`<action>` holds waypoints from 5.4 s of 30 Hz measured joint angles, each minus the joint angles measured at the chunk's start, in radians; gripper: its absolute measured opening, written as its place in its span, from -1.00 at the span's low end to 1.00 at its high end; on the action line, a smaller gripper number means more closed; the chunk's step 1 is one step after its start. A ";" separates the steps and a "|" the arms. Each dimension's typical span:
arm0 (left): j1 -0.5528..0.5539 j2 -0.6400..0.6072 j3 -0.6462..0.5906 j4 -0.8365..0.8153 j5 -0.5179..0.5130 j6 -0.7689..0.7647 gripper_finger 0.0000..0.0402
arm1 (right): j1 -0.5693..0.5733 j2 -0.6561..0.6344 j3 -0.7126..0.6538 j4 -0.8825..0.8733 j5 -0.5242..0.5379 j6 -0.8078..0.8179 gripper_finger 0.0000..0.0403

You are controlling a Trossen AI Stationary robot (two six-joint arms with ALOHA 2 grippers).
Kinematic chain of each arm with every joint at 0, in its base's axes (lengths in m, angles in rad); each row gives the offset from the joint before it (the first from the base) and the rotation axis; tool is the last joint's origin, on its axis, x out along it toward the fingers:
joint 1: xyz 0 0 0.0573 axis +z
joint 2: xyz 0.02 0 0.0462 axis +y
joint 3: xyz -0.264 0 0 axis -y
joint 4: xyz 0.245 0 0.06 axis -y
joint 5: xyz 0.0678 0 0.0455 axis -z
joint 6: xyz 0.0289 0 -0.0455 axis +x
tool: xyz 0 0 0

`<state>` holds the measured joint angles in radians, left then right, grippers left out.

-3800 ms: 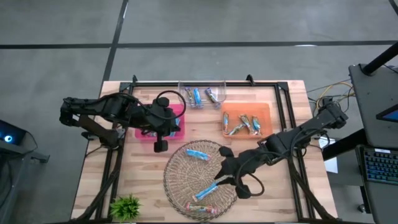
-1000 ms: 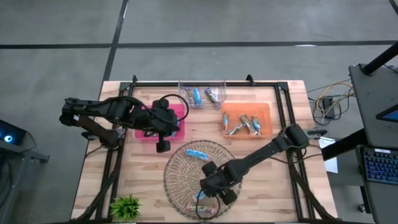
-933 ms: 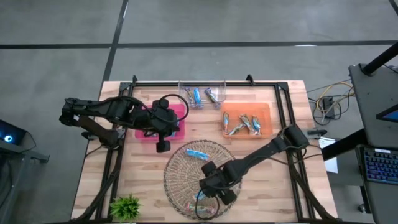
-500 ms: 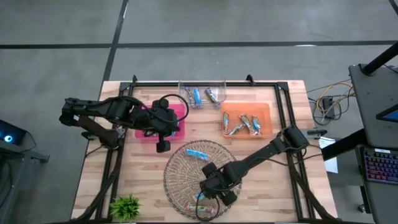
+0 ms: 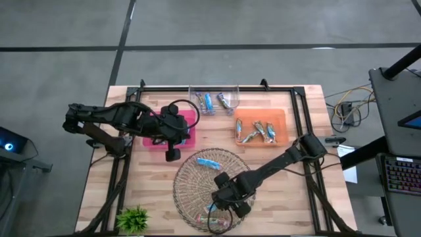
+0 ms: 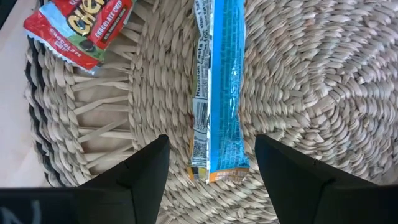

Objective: Pick and place Granola Bars by type
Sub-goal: Put the yellow granola bar into the yellow bin

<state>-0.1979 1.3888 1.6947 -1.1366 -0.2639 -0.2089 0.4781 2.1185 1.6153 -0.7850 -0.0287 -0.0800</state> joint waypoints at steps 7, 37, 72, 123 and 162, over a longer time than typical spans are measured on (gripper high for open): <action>0.000 0.000 0.000 0.000 0.000 -0.001 -1.00 | 0.000 0.000 -0.001 0.012 0.001 0.000 0.12; 0.000 0.000 -0.001 0.006 -0.001 -0.004 -1.00 | 0.002 0.050 -0.020 0.052 0.004 0.032 0.12; 0.000 0.000 -0.001 0.007 -0.001 -0.005 -1.00 | 0.002 0.004 -0.021 -0.010 0.003 0.038 -0.63; 0.000 0.000 -0.001 0.021 0.000 -0.007 -1.00 | -0.523 -0.468 -0.063 -0.326 0.006 0.285 -0.66; 0.000 0.000 -0.001 0.021 0.000 0.000 -1.00 | -0.748 -0.666 -0.636 -0.069 0.054 1.152 -0.66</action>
<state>-0.1978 1.3891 1.6936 -1.1152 -0.2642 -0.2085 -0.2695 1.4521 0.9792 -0.8540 0.0257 1.0716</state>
